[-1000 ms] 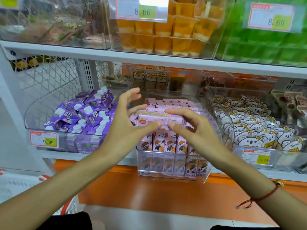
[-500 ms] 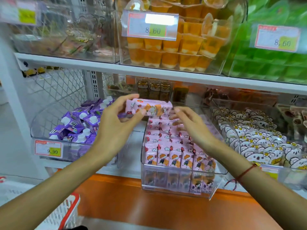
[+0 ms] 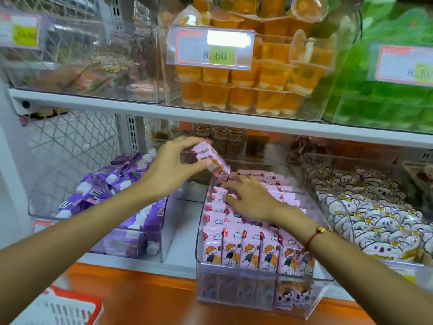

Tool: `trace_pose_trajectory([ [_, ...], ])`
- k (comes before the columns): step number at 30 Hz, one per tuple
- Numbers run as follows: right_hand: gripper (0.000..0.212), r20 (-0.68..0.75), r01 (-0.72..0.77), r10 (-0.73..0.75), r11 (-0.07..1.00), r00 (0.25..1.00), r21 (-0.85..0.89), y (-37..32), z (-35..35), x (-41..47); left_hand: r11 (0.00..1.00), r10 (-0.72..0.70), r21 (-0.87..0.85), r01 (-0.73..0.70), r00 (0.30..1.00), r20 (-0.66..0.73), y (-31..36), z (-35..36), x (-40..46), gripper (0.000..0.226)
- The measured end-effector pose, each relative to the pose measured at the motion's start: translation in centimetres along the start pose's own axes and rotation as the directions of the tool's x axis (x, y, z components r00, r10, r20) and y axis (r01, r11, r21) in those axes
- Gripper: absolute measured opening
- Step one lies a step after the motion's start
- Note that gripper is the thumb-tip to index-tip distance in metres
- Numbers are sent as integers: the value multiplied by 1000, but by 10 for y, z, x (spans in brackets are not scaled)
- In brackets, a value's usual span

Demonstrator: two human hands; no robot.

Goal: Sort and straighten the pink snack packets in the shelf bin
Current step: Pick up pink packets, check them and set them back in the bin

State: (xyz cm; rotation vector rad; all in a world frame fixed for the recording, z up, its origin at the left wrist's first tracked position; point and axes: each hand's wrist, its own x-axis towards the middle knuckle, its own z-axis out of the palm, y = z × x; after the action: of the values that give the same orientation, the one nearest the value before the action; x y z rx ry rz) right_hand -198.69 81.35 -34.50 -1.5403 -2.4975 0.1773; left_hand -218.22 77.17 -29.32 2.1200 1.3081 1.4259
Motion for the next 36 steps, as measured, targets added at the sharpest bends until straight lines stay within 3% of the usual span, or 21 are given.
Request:
trace_pose_trajectory([
  [4, 43, -23, 15, -14, 998, 1000, 64, 4, 2, -6, 979, 27, 193, -60, 985, 169, -3, 7, 21, 39],
  [10, 41, -23, 33, -31, 996, 999, 85, 2, 1, -8, 891, -113, 448, -70, 923, 368, -9, 27, 45, 52],
  [12, 33, -113, 46, -23, 978, 993, 206, 0, -1, -8, 872, -136, 484, -69, 916, 377, -11, 35, 48, 51],
  [15, 14, -282, 2, 113, 926, 953, 378, -4, -4, 0, 861, -128, 505, -60, 936, 329, -14, 41, 46, 45],
  [19, 36, -265, -41, 164, 909, 950, 416, -9, -9, 15, 887, -166, 461, 11, 940, 297, -14, 41, 40, 45],
  [24, 34, -323, 24, 109, 924, 940, 382, -7, -3, 26, 944, -160, 303, 130, 984, 78, 0, 27, -14, 40],
  [26, 35, -330, 5, 114, 941, 937, 338, -6, -2, 30, 938, -144, 328, 113, 987, 70, 8, 21, -48, 30],
  [30, 32, -167, -104, 140, 972, 976, 211, -6, -2, 35, 937, -199, 309, 164, 977, 82, 20, 14, -90, 32],
  [32, 11, -71, -119, 132, 979, 989, 166, -6, -5, 35, 949, -244, 223, 221, 966, 83, 22, 14, -98, 35],
  [36, 35, 99, -120, 104, 977, 990, 176, -4, -15, 28, 960, -278, 54, 275, 959, 48, 23, 22, -108, 33],
])
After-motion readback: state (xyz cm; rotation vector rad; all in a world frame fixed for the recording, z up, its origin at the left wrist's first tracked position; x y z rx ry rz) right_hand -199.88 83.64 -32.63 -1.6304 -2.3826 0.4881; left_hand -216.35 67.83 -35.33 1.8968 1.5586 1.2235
